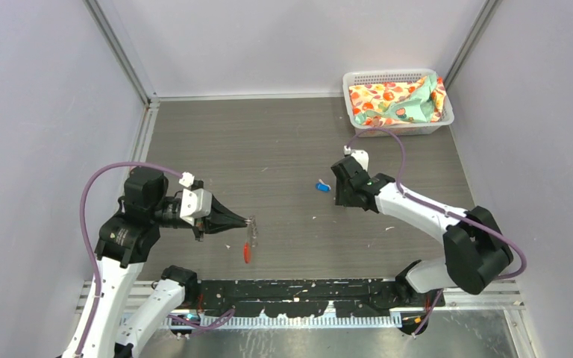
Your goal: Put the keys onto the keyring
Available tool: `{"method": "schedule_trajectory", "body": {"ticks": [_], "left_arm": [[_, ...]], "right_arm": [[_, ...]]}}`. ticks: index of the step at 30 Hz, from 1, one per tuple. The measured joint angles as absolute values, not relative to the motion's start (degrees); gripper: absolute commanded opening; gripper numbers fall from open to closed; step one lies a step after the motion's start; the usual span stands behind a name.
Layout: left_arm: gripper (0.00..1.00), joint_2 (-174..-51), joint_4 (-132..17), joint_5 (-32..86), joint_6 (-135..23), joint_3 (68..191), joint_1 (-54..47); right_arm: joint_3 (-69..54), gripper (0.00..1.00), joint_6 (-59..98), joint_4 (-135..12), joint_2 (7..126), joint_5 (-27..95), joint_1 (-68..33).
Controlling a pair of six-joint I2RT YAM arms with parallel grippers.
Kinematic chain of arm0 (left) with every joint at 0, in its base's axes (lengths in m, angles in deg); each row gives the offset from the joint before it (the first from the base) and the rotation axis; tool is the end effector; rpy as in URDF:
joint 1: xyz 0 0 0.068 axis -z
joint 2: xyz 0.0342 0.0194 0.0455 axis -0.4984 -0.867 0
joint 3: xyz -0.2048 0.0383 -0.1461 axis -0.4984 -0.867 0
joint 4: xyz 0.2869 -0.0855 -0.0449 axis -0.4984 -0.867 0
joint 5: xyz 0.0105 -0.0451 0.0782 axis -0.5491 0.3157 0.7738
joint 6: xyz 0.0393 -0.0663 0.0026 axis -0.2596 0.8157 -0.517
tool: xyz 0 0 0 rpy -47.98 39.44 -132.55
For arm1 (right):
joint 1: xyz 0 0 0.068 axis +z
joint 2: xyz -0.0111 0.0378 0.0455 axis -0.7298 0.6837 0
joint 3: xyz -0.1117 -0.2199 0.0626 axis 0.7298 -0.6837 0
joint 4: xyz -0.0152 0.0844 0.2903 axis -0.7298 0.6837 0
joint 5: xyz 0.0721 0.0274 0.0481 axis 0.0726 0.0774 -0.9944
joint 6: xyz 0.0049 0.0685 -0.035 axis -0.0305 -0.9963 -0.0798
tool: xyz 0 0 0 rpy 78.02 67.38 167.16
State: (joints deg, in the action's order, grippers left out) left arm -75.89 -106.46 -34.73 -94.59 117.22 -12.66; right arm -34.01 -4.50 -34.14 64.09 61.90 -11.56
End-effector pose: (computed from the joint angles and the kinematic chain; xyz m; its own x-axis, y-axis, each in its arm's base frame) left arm 0.1399 -0.1080 0.3853 0.0454 0.1493 -0.9877 0.9988 0.0084 0.0472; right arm 0.2786 0.1690 0.1477 -0.7920 0.0243 -0.6101 0.0197 0.9997 0.0143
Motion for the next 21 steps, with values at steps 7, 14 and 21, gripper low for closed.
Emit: {"method": "schedule_trajectory", "body": {"ticks": [7,14,21], "left_arm": [[0.00,-76.19,-106.88,-34.68,-94.90,117.22,-12.66],[0.00,-76.19,-106.92,-34.48,-94.90,117.22,-12.66],[0.00,-76.24,-106.92,-34.33,-94.88,117.25,-12.66]], "right_arm": [[-35.65,0.45,-7.89,-37.51,68.20,62.49,-11.43],[-35.65,0.43,-9.02,-40.02,71.85,63.48,-11.43],[-35.13,0.40,-9.55,-40.52,74.87,64.44,-12.13]]}}
